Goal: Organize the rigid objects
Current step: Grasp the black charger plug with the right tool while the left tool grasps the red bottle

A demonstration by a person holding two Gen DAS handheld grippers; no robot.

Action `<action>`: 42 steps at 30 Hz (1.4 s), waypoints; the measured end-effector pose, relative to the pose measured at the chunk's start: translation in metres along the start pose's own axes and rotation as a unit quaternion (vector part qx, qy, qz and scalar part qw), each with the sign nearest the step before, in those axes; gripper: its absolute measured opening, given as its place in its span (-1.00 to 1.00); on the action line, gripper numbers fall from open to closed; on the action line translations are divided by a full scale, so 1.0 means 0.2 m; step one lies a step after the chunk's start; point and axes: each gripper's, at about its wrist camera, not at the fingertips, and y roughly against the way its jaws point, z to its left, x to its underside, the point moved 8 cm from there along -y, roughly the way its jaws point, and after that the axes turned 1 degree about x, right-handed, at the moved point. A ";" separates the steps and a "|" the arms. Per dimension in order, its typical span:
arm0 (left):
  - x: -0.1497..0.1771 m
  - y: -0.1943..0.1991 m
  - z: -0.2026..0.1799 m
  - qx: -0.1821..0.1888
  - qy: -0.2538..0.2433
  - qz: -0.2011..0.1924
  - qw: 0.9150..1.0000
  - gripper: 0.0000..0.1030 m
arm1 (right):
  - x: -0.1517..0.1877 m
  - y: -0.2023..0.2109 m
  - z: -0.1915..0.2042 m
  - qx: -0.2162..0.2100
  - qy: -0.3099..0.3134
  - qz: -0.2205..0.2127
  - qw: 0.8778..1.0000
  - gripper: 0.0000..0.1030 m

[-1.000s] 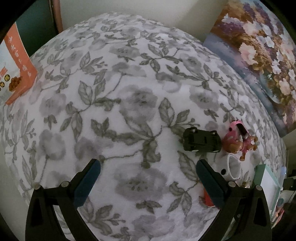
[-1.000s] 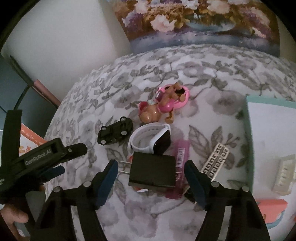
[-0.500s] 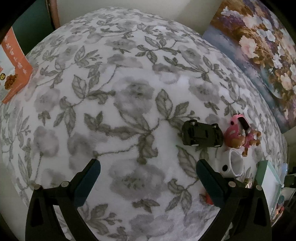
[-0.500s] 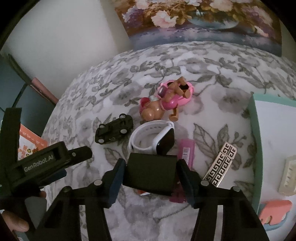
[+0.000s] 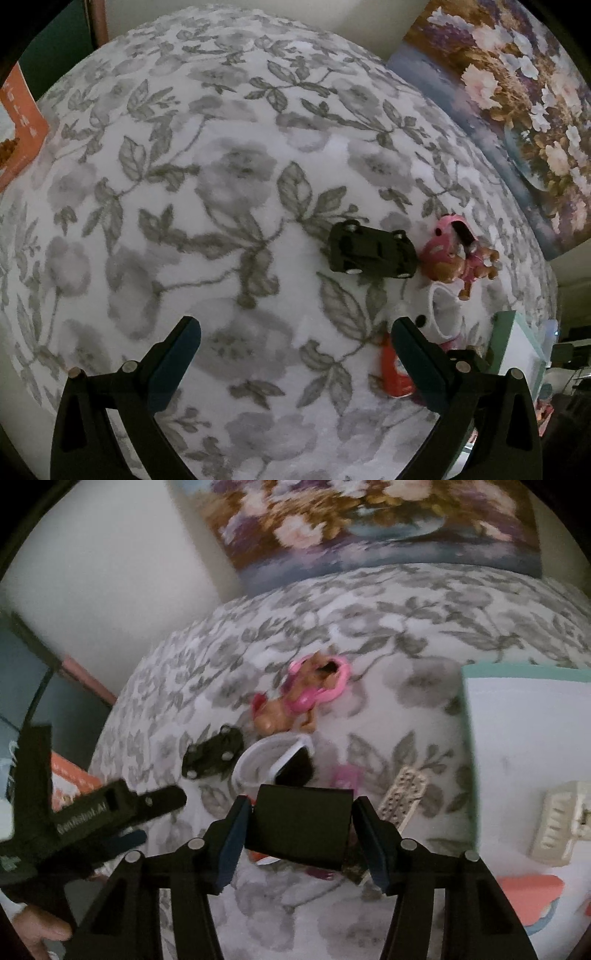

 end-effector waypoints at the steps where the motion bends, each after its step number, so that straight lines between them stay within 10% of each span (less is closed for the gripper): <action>1: 0.01 0.00 -0.02 0.008 0.003 0.001 1.000 0.99 | -0.01 0.02 -0.02 -0.002 -0.007 -0.004 1.000 0.17; 20: 0.16 -0.14 -0.39 0.010 -0.117 0.020 0.993 0.45 | -0.14 0.30 -0.37 0.005 -0.079 -0.047 0.996 0.17; 28: 0.19 -0.18 -0.42 0.002 -0.135 0.023 0.991 -0.39 | -0.14 0.35 -0.42 0.003 -0.090 -0.052 0.995 0.17; 42: 0.12 0.04 -0.38 0.006 -0.125 -0.024 0.992 -0.56 | -0.18 0.44 -0.52 -0.007 -0.125 -0.069 0.990 0.17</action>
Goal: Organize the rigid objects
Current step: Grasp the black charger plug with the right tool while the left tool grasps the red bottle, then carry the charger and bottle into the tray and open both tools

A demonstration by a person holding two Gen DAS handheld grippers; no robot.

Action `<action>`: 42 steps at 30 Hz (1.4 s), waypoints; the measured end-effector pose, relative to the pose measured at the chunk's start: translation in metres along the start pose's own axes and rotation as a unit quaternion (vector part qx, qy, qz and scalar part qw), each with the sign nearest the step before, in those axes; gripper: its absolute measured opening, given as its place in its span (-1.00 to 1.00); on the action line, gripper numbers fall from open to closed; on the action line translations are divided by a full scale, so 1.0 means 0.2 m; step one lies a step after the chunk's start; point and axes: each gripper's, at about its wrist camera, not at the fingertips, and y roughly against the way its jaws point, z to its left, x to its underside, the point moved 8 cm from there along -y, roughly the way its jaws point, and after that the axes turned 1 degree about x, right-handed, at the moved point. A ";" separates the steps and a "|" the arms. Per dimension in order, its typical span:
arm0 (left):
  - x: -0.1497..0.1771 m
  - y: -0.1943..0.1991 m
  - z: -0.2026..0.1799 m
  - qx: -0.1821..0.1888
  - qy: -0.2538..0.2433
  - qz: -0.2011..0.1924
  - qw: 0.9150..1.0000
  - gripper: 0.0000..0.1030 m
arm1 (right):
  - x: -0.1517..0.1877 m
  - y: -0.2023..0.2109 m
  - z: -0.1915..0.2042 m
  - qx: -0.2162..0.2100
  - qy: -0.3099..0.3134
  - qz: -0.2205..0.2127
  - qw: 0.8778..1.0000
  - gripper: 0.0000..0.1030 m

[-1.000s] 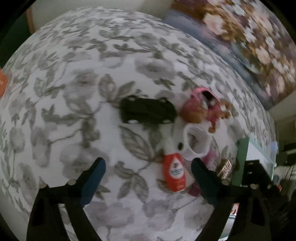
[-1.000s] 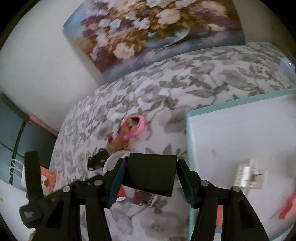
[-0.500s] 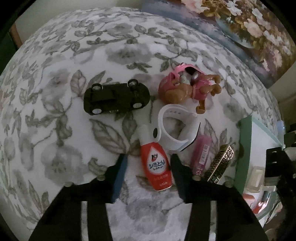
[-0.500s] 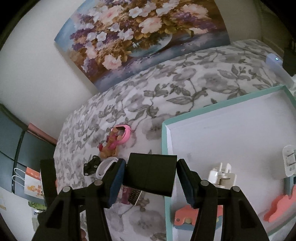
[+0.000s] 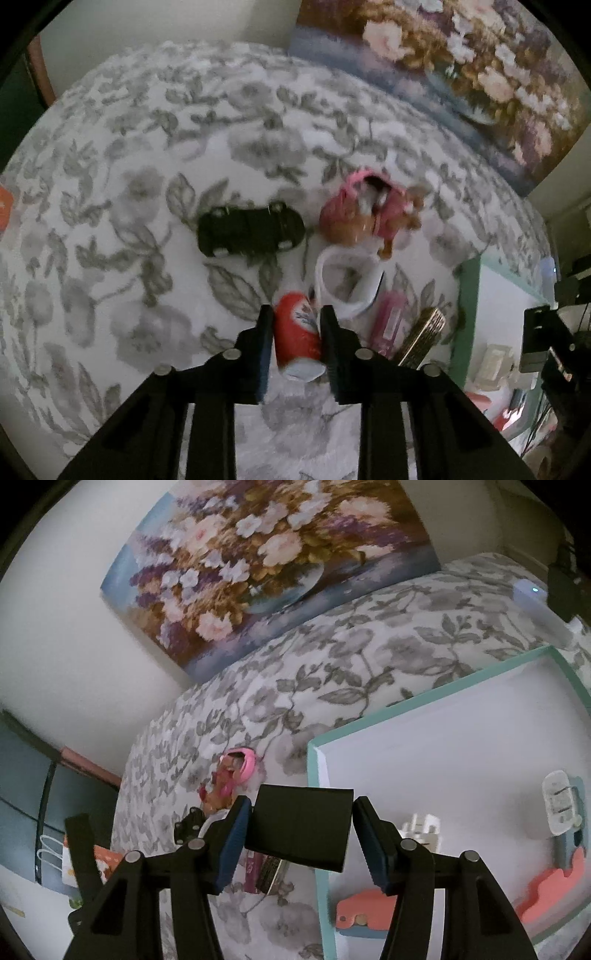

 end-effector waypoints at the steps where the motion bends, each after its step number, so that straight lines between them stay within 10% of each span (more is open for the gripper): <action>1: -0.01 0.03 0.00 0.002 0.001 -0.007 1.000 -0.57 | -0.01 0.01 -0.02 0.000 -0.006 -0.002 1.000 0.17; 27: -0.08 0.33 -0.24 0.066 -0.014 -0.076 0.995 -0.58 | -0.13 0.23 -0.33 0.005 -0.077 -0.039 0.996 0.17; 42: 0.08 0.29 -0.75 0.083 -0.116 -0.079 0.987 -0.58 | -0.20 0.40 -0.67 0.059 -0.108 -0.073 0.990 0.17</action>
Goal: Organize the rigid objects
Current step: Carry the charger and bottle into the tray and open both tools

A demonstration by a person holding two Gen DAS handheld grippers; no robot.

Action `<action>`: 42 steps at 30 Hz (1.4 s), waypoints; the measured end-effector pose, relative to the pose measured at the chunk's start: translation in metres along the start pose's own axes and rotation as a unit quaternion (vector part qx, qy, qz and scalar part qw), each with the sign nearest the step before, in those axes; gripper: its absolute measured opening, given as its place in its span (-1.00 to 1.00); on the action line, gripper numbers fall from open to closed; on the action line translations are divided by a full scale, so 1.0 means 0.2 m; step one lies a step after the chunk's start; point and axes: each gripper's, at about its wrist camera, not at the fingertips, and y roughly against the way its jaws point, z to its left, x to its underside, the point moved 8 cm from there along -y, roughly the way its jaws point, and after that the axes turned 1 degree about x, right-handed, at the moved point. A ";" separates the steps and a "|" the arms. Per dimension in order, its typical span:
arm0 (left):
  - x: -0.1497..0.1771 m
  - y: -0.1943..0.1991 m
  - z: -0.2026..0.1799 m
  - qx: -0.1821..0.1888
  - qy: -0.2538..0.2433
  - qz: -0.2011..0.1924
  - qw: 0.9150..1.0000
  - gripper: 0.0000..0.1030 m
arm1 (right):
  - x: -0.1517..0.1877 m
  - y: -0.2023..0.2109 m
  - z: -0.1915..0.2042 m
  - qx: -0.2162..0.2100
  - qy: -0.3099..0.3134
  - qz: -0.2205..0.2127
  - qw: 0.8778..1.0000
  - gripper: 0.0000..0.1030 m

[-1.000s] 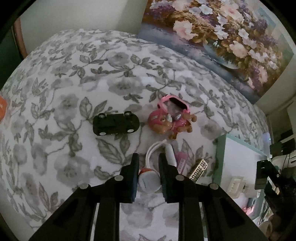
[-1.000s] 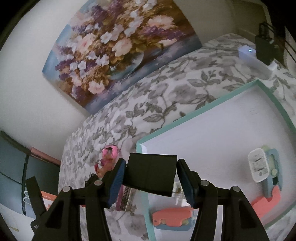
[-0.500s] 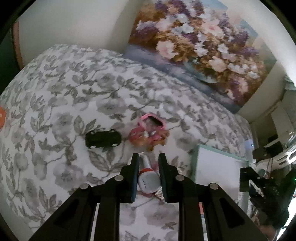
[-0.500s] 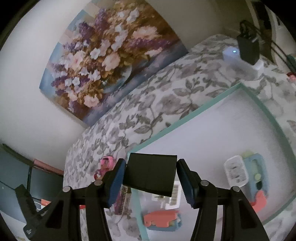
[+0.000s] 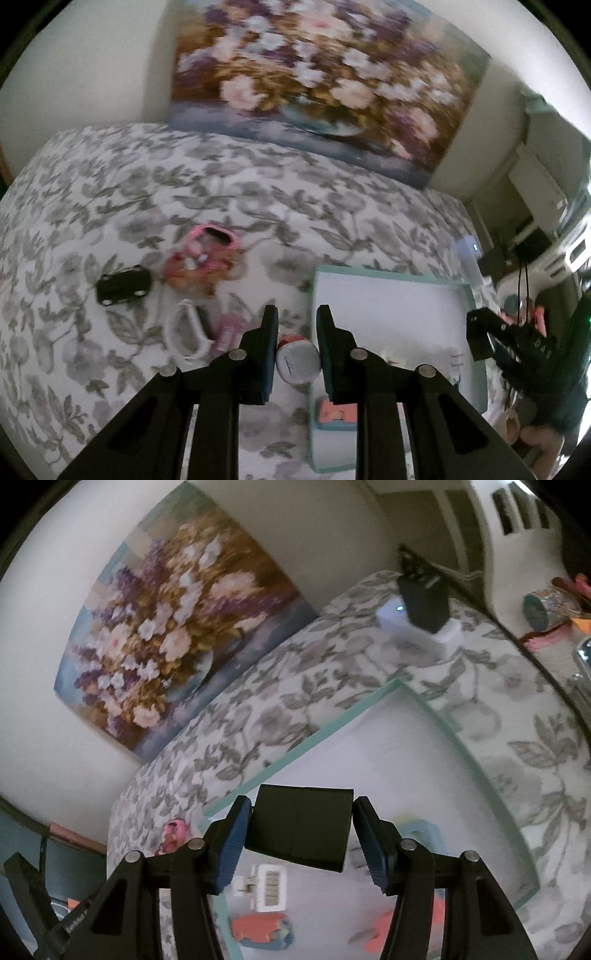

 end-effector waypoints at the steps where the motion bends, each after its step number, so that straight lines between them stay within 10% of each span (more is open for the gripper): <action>1: 0.01 -0.01 -0.03 0.001 -0.006 0.001 1.000 -0.58 | -0.01 0.01 -0.02 0.003 -0.002 -0.001 1.000 0.17; 36: 0.12 -0.24 -0.29 0.001 -0.071 0.014 0.997 -0.57 | -0.01 -0.06 -0.23 0.084 0.004 0.012 0.996 0.18; 42: 0.11 -0.22 -0.28 0.000 -0.065 0.017 0.998 -0.26 | -0.01 -0.06 -0.19 0.092 0.029 0.015 0.995 0.37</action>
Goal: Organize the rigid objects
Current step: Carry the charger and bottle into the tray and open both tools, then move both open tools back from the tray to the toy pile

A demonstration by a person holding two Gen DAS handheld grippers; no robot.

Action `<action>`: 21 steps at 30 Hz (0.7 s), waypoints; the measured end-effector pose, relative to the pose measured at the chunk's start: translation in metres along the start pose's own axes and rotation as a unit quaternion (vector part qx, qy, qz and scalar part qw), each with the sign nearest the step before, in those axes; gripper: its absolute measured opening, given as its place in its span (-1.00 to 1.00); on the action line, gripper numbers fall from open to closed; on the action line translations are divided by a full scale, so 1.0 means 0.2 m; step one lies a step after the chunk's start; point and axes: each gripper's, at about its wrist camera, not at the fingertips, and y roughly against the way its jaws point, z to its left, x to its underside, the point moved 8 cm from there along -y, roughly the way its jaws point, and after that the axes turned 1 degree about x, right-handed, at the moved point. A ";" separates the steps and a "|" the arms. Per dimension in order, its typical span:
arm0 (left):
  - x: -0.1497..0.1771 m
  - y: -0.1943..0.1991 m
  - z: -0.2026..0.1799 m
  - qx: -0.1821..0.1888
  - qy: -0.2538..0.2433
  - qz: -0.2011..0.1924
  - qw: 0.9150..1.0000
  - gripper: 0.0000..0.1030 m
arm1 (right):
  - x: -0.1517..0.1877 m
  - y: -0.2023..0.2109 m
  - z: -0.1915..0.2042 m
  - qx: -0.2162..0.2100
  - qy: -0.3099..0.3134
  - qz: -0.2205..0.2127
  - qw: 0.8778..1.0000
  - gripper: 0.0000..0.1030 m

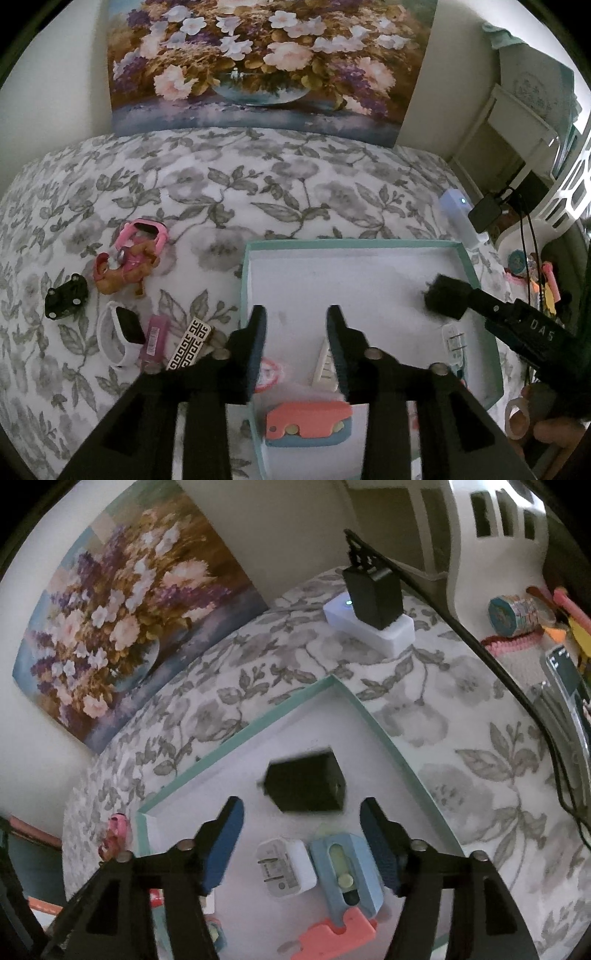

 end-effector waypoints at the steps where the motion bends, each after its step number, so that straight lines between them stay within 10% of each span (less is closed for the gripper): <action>1: -0.01 0.01 0.01 -0.001 0.002 -0.001 1.000 -0.20 | 0.00 0.00 0.01 0.000 0.003 0.001 1.000 0.37; 7: -0.02 0.03 0.10 -0.016 0.036 0.000 0.999 0.34 | 0.02 -0.02 0.04 0.012 0.026 0.006 1.000 0.64; 21: 0.01 0.00 0.39 -0.103 0.104 0.023 0.989 0.88 | 0.07 -0.02 0.17 0.039 0.091 0.001 0.995 1.00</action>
